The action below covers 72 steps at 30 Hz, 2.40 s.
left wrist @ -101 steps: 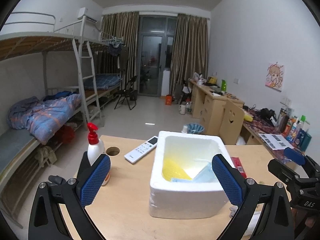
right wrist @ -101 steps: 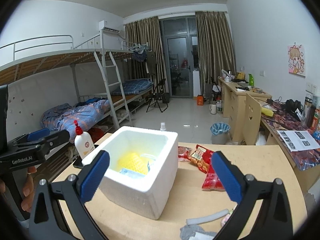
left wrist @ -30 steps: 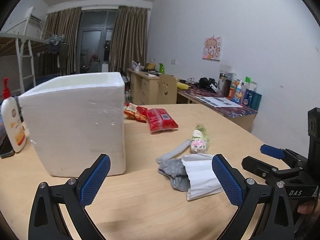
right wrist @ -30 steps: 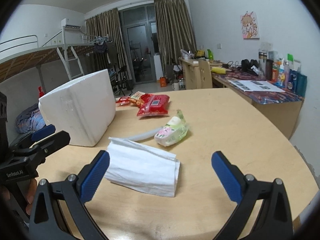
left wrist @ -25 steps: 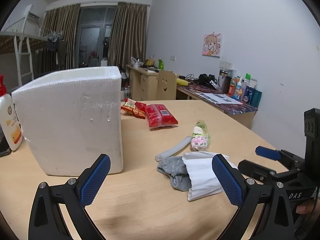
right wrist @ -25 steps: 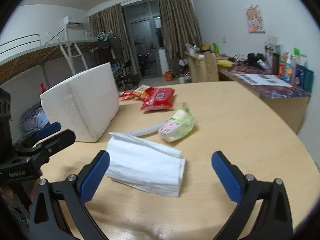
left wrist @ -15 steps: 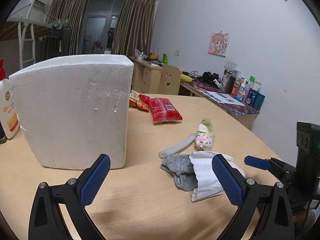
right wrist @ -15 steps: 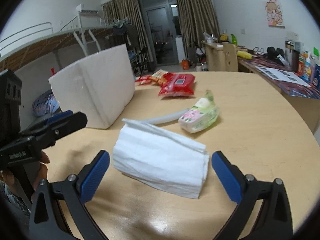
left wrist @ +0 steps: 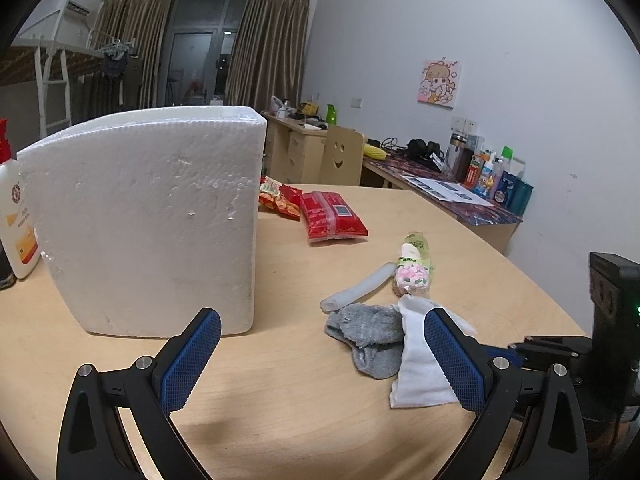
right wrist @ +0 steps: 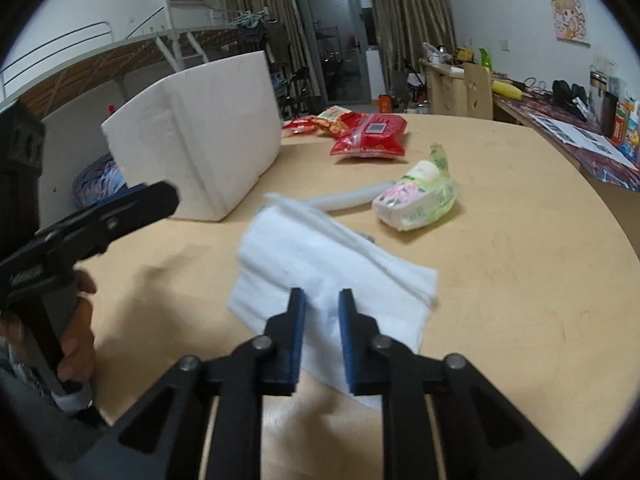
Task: Organize soft objects
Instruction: 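Lower the right tool onto the white tissue pack and close it, then lift the white tissue with the right tool while the left tool approaches the grey sock, then close the left tool on the grey sock and lift it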
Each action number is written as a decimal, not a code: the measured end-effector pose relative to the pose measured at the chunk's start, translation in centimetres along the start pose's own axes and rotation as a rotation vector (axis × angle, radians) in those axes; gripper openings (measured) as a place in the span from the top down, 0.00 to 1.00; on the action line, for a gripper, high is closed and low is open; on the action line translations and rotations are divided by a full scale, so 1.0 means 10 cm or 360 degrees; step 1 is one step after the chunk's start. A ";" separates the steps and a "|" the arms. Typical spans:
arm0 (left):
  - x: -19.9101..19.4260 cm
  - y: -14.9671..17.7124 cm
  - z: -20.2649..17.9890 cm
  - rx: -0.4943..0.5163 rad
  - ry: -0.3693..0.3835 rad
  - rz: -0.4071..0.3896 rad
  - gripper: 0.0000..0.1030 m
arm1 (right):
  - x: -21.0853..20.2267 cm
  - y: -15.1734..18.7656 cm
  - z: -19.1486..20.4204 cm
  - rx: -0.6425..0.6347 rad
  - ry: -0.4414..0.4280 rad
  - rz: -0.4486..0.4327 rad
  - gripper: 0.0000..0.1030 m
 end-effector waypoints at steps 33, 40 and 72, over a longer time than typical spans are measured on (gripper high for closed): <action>-0.05 0.00 0.00 -0.0001 -0.0007 -0.0009 0.01 | -0.08 0.06 -0.08 -0.0051 0.0064 0.0008 0.92; -0.04 0.01 -0.18 0.0062 0.0024 0.0011 0.01 | -0.25 0.09 -0.18 -0.0040 0.0115 -0.0046 0.92; 0.73 0.08 -0.70 0.0105 0.0006 0.0393 0.01 | -0.37 0.19 -0.70 0.0075 0.0186 -0.0126 0.35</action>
Point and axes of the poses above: each gripper's, at about its wrist camera, not at the fingertips, and x roughly the way its jaws point, z to its left, y to its underside, the point moved 7 cm from there along x, roughly the way its jaws point, and after that the axes turned 9 degrees about z, right-handed, at the moved point
